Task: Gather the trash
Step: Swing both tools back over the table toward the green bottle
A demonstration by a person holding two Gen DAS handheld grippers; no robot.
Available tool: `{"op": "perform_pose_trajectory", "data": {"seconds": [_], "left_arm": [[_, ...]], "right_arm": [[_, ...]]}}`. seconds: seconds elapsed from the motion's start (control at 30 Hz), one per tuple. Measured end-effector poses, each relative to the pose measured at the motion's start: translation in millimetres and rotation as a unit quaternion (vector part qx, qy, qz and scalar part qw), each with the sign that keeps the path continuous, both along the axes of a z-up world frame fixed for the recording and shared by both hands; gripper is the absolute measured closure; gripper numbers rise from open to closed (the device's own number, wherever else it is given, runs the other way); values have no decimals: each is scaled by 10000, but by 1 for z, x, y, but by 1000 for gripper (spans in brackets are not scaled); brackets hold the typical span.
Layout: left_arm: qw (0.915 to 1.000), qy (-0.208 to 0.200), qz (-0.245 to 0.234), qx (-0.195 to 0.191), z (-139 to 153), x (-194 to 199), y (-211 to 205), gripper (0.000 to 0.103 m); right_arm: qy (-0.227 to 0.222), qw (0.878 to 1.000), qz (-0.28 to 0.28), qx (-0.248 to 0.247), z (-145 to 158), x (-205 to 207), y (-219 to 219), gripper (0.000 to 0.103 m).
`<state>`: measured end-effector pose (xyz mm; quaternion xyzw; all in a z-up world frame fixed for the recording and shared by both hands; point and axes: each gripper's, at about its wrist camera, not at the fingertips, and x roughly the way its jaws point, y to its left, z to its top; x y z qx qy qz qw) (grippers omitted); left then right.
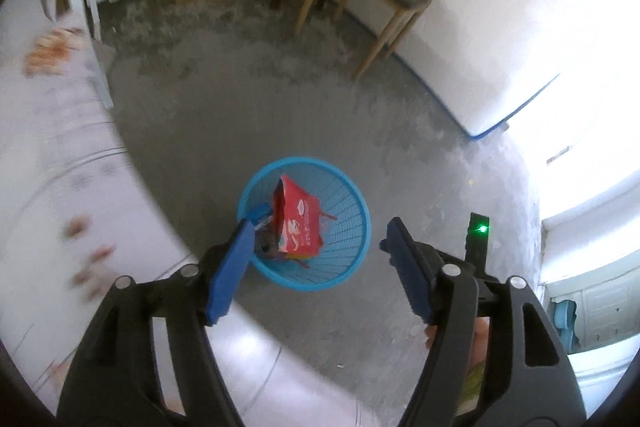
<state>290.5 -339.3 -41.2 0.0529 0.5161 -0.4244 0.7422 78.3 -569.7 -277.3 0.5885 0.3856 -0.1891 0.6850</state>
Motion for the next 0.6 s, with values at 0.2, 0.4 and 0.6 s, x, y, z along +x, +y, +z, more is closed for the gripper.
{"op": "perform_pose_trajectory", "data": {"seconds": [0.2,0.4,0.6], "left_arm": [[9991,-251,263,-226,38,-51,105,28],[9931,-589,993,-201,49,-98,217,23],[9770,-849,1954,-50,27,-137,323,21]], "right_arm": [[-376,9981,417,-241,68,-24,25,35],[-653,9934,803,-488,130,-34,55,29],[-1061,9755,1825,-620,184,6,123,29]]}}
